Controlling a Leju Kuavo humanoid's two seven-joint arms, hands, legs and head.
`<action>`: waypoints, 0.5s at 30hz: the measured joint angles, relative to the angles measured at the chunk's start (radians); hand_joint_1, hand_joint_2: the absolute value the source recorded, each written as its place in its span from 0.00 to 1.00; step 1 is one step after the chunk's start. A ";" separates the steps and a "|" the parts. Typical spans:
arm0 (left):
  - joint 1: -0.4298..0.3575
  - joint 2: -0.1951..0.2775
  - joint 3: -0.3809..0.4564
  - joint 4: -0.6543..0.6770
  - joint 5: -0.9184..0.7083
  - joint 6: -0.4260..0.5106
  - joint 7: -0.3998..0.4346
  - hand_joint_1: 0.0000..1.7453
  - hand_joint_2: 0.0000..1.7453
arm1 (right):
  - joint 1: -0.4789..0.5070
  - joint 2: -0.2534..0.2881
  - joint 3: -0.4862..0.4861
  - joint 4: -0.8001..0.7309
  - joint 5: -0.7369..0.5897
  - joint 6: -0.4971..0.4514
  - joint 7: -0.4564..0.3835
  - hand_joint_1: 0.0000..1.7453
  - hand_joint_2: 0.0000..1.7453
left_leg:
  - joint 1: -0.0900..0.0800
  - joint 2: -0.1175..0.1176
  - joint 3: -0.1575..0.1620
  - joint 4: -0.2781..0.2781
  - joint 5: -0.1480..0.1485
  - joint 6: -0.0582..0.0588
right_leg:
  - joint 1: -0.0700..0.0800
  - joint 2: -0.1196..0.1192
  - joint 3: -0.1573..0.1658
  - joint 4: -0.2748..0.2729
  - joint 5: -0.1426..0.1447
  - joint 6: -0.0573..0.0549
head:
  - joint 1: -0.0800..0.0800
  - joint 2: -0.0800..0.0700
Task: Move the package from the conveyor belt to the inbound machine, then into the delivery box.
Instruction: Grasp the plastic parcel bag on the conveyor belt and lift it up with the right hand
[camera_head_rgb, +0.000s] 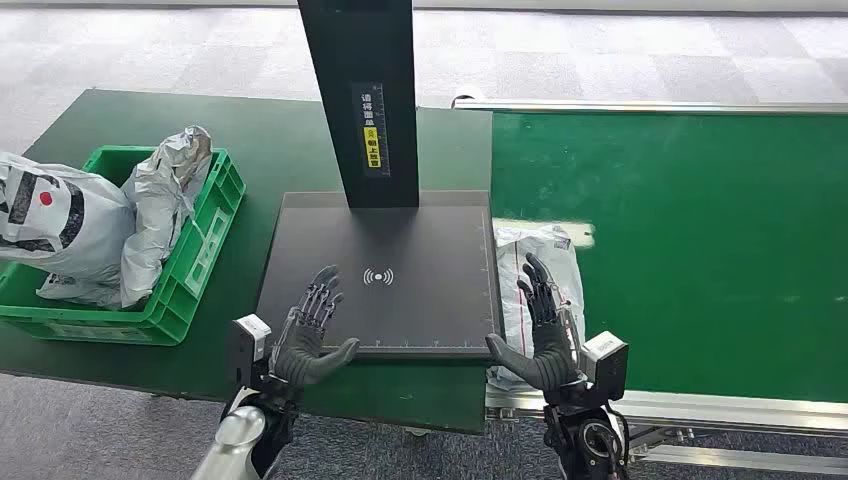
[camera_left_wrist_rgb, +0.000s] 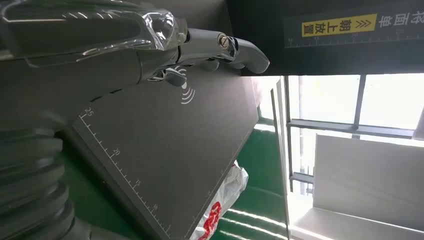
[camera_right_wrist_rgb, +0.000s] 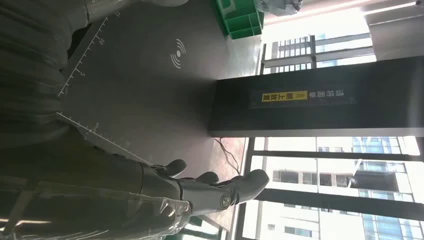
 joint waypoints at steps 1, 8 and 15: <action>0.000 0.000 0.000 0.000 0.000 0.000 0.000 0.00 1.00 | 0.000 0.000 0.000 0.000 0.000 0.000 0.000 0.00 1.00 | 0.000 0.000 0.000 0.000 0.000 0.000 | 0.000 0.000 0.000 0.000 0.000 0.000 | 0.000 0.000; 0.000 0.000 0.001 0.000 -0.002 0.001 -0.002 0.00 1.00 | -0.001 0.000 0.000 0.002 0.004 -0.004 0.000 0.00 1.00 | 0.000 0.000 0.000 0.000 0.000 0.000 | 0.000 0.000 0.000 0.000 0.000 0.000 | 0.000 0.000; 0.019 0.000 0.009 -0.021 -0.004 0.011 -0.002 0.00 1.00 | -0.006 -0.008 -0.005 0.002 0.228 -0.223 0.099 0.00 1.00 | 0.000 0.000 0.000 0.000 0.000 0.000 | 0.000 0.000 0.000 0.000 0.000 0.000 | 0.000 0.000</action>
